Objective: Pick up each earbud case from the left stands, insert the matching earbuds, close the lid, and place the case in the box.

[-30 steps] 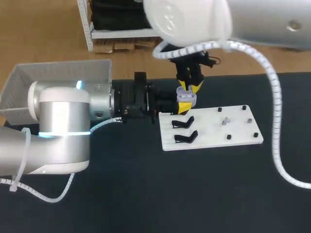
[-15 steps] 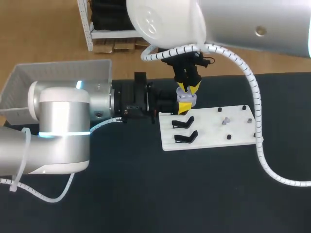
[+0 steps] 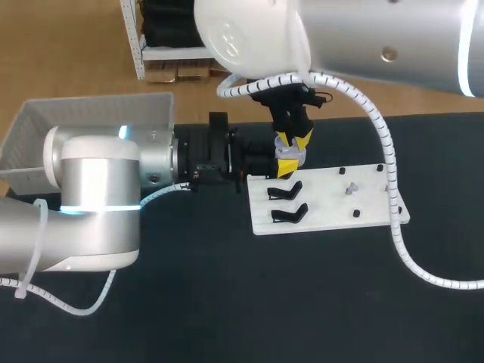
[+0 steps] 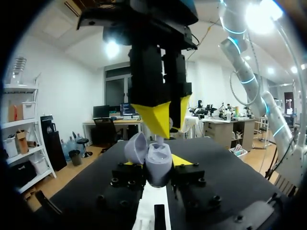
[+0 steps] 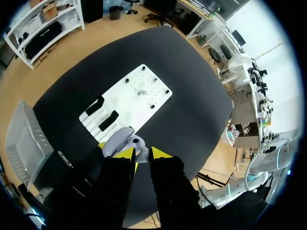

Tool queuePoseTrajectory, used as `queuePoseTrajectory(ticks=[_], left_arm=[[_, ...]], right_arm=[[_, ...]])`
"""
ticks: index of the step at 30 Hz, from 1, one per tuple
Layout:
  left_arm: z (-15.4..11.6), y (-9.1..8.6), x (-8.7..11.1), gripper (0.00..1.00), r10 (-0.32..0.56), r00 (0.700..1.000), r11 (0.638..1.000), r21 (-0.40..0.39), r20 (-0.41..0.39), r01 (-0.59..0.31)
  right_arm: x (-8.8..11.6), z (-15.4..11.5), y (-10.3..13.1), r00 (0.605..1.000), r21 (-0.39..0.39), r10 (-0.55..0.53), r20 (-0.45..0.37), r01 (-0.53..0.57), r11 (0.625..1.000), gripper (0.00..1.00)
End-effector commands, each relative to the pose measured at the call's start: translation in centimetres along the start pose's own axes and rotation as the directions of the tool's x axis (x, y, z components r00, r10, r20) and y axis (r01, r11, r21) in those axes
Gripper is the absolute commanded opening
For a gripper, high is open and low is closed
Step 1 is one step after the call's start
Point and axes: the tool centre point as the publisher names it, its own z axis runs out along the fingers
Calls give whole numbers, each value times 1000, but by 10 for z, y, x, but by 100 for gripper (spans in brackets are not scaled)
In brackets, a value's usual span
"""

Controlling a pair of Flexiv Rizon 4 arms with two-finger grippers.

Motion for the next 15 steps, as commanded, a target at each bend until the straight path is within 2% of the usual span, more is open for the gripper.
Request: queuePoseTrajectory(ticks=[1,15], left_arm=[[0,-2,2,0,5,1000,1000,-9,8,-5],[0,-2,2,0,5,1000,1000,-9,8,-5]], right_arm=[[-1,2,1,1000,5,0,-2,0,1000,0],[0,8,4,1000,4,-5,-12,5,1000,0]])
